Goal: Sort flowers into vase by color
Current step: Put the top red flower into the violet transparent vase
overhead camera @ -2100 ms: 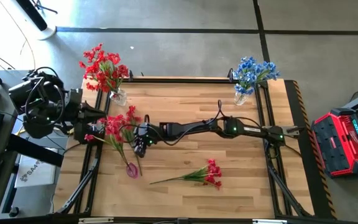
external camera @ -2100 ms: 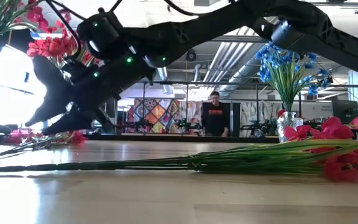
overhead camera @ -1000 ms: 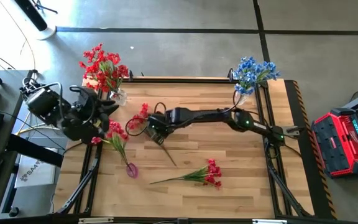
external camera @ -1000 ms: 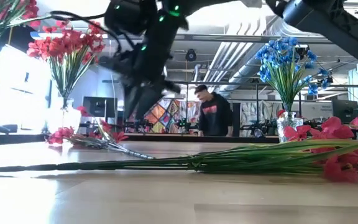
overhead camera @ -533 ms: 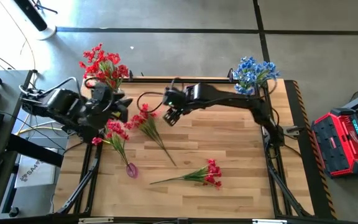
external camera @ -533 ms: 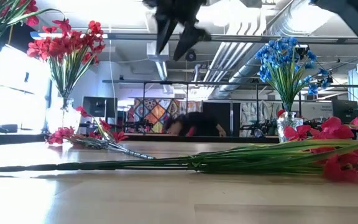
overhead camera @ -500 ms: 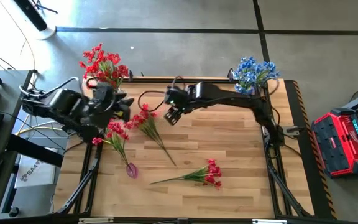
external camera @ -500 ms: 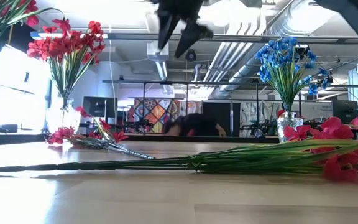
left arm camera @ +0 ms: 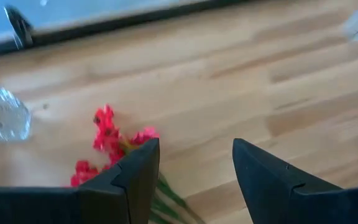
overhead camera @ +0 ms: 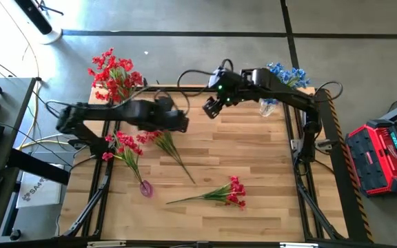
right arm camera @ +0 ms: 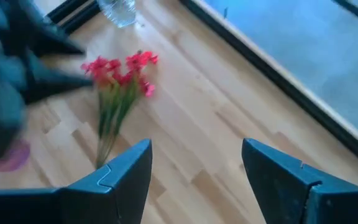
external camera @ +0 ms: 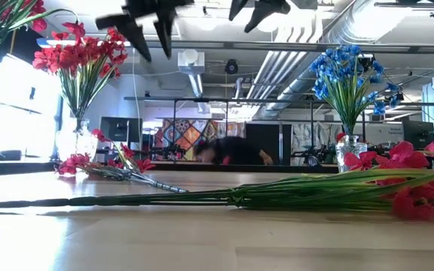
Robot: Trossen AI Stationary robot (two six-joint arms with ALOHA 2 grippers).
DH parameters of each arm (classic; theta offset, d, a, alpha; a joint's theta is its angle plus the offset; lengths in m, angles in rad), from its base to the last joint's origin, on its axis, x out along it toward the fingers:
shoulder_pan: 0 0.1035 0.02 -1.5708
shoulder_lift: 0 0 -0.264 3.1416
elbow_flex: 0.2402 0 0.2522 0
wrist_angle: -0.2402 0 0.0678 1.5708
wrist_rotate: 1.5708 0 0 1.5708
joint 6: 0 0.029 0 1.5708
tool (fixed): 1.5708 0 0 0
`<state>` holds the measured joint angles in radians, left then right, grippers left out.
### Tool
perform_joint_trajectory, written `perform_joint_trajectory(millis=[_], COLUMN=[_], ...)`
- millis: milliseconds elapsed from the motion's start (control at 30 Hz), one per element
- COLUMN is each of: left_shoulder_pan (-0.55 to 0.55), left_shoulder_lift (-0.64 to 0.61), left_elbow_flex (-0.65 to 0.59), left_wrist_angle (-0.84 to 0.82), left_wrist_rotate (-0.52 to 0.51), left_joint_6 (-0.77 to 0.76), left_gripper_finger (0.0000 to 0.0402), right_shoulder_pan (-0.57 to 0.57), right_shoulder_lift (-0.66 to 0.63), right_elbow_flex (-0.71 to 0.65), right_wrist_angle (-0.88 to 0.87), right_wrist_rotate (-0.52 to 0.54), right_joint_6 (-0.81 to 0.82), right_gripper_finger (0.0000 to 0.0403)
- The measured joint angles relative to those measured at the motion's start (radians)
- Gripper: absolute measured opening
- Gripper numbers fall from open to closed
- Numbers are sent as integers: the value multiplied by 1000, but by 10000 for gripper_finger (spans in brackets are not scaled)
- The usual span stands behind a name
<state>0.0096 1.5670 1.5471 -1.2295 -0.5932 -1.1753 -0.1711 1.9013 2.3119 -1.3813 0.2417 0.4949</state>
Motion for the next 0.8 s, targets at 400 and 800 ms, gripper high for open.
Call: perform_joint_trajectory(millis=[400,800], left_shoulder_pan=[121,148], left_shoulder_lift=[300,350], left_elbow_flex=[0,-72], left_wrist_angle=[28,86], left_wrist_rotate=[287,436], left_joint_6=[144,110], left_gripper_finger=[190,190], right_shoulder_pan=[-118,-300], right_shoulder_lift=[-7,-7], right_elbow_flex=[0,0], right_wrist_angle=[0,-60], right_wrist_rotate=[-11,-138], right_joint_6=[-126,-295], right_gripper_finger=[236,236])
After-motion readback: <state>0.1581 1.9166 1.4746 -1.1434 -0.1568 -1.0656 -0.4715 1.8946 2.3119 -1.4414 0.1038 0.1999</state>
